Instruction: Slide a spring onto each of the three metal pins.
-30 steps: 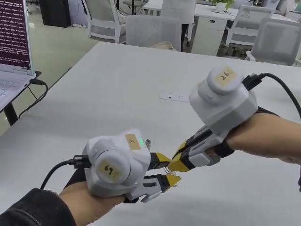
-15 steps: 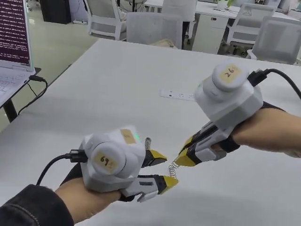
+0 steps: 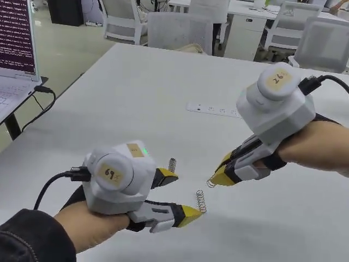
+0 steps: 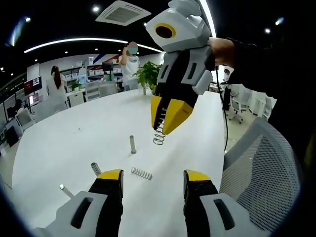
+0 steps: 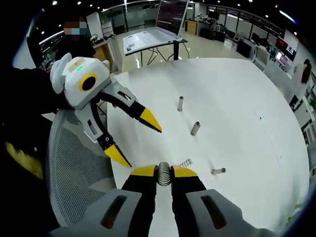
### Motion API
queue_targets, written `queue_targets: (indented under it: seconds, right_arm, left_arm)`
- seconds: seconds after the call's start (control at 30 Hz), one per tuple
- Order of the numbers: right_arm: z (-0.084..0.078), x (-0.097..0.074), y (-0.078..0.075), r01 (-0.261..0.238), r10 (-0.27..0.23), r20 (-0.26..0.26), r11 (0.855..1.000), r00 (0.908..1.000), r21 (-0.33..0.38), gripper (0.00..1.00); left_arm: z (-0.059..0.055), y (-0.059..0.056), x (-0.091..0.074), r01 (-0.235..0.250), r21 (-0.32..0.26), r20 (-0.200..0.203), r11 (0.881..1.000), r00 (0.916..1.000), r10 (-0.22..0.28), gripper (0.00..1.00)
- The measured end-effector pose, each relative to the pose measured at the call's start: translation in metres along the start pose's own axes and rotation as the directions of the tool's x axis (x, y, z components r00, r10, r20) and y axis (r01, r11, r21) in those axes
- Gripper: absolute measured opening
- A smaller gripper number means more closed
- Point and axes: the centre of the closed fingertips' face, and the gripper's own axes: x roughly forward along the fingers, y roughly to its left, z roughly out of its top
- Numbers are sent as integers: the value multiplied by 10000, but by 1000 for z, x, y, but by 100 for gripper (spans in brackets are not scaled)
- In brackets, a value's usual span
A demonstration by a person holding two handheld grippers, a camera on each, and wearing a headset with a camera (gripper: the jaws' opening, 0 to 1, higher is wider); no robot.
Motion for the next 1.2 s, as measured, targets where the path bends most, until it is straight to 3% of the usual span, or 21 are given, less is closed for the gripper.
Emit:
queue_targets:
  seconds: [0.3,0.53,0.8,1.2]
  right_arm:
    - [-1,-3,-7,102,-102,21,9999,9999,85,9]
    - [-6,-6,-15,198,-198,-11,9997,9998,172,9]
    - [-8,-13,-25,365,-369,87,9986,9993,385,9]
    - [-15,-27,-43,715,-716,-18,9956,9974,597,9]
  left_arm:
    - [-6,14,-14,-175,-203,-29,9996,9998,174,52]
    - [-9,28,-34,-248,-259,186,9994,9995,253,55]
    - [-21,30,-55,-240,-402,438,9989,9987,257,56]
    - [-21,30,-65,-336,-472,508,9983,9981,360,54]
